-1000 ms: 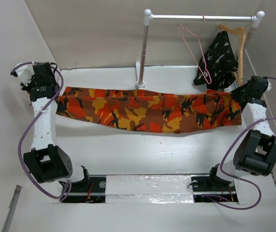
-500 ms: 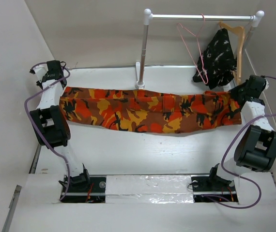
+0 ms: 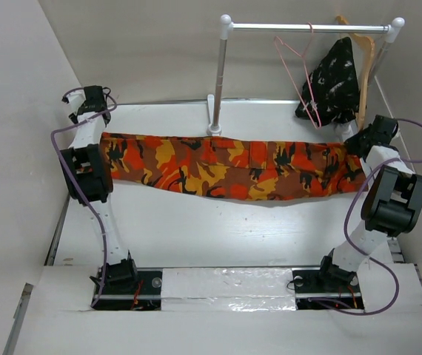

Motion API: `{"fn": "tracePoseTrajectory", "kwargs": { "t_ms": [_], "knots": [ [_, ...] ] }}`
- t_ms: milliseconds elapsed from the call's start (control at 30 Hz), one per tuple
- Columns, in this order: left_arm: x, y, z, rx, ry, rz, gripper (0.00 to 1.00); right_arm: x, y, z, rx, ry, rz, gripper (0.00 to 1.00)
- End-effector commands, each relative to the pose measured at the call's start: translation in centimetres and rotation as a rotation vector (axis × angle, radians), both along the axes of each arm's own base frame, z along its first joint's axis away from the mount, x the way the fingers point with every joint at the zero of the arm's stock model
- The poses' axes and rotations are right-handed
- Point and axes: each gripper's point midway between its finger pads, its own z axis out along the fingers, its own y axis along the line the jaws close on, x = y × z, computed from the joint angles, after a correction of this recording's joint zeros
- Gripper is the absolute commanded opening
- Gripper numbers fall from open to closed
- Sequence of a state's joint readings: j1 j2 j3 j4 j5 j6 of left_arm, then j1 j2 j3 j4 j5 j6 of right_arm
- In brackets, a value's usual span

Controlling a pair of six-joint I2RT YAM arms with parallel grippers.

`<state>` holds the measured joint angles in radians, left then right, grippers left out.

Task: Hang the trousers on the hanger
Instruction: Fold the trousers at the center of the board.

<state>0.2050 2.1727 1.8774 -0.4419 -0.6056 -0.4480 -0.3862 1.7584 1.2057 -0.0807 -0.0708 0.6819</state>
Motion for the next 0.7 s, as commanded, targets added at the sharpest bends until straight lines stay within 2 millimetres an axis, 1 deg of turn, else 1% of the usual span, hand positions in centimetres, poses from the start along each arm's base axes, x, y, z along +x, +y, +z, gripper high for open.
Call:
{"fn": "tracePoseTrajectory", "kwargs": {
  "t_ms": [0,33,67,100,133,167,200,233,267,300,333,367,400,433,467,500,533,567,600,633,667],
  "knots": [
    [2.7,0.3,3.2,0.047,-0.11,-0.015,0.28,3.5,-1.4,3.8,-0.071,-0.158,-0.001,0.09],
    [2.8,0.2,3.2,0.043,-0.106,-0.024,0.47,3.6,-1.1,3.9,-0.064,-0.166,0.011,0.18],
    [2.4,0.1,2.7,0.035,-0.085,-0.018,0.52,3.5,-0.8,4.0,-0.056,-0.171,0.023,0.26],
    [2.1,0.1,2.9,0.036,-0.088,-0.007,0.57,3.3,-0.3,4.1,-0.041,-0.167,0.039,0.32],
    [1.6,0.0,2.5,0.035,-0.073,-0.011,0.66,3.0,0.0,5.1,-0.047,-0.183,0.048,0.42],
    [1.4,0.0,2.7,0.038,-0.075,-0.013,0.68,2.4,0.2,5.0,-0.043,-0.179,0.051,0.49],
    [0.9,-0.1,4.1,0.046,-0.099,-0.012,0.69,2.1,0.4,5.5,-0.046,-0.19,0.053,0.63],
    [-0.4,-0.3,3.0,0.038,-0.071,-0.012,0.69,1.6,0.7,7.2,-0.057,-0.223,0.057,0.68],
    [-1.1,-0.5,3.1,0.035,-0.078,-0.013,0.69,1.1,1.0,7.7,-0.058,-0.232,0.058,0.73],
    [-1.4,-0.8,5.3,0.036,-0.146,-0.02,0.69,0.3,1.5,7.4,-0.047,-0.232,0.07,0.79],
    [-3.0,-1.4,3.5,0.013,-0.116,-0.025,0.69,-0.1,1.9,8.0,-0.044,-0.247,0.074,0.88],
    [-3.3,-1.9,3.4,-0.008,-0.15,-0.027,0.69,-0.9,2.4,9.7,-0.053,-0.284,0.081,0.95],
    [-3.9,-2.8,4.7,-0.036,-0.193,-0.056,0.69,-1.8,3.0,9.2,-0.04,-0.273,0.091,0.98],
    [-5.6,-3.4,2.5,-0.067,-0.155,-0.061,0.69,-2.2,3.7,9.6,-0.042,-0.284,0.107,0.98],
    [-6.1,-3.9,2.1,-0.088,-0.16,-0.065,0.69,-3.1,4.1,10.9,-0.057,-0.316,0.107,0.99],
    [-6.6,-4.7,2.3,-0.127,-0.182,-0.078,0.69,-3.6,4.8,11.1,-0.058,-0.324,0.117,0.99],
    [-7.9,-5.3,0.7,-0.153,-0.145,-0.08,0.69,-4.5,5.1,10.0,-0.053,-0.305,0.12,0.99],
    [-8.6,-5.6,-0.1,-0.169,-0.127,-0.082,0.69,-5.0,5.3,9.7,-0.053,-0.299,0.121,0.99],
    [-9.1,-6.1,-0.1,-0.187,-0.129,-0.091,0.69,-5.7,5.6,10.0,-0.059,-0.307,0.124,0.99],
    [-10.1,-6.5,-1.4,-0.203,-0.097,-0.092,0.69,-6.2,5.8,9.3,-0.057,-0.295,0.127,0.99],
    [-10.6,-6.7,-1.8,-0.215,-0.086,-0.097,0.69,-7.1,6.1,7.6,-0.046,-0.265,0.126,0.99]
  ]
}}
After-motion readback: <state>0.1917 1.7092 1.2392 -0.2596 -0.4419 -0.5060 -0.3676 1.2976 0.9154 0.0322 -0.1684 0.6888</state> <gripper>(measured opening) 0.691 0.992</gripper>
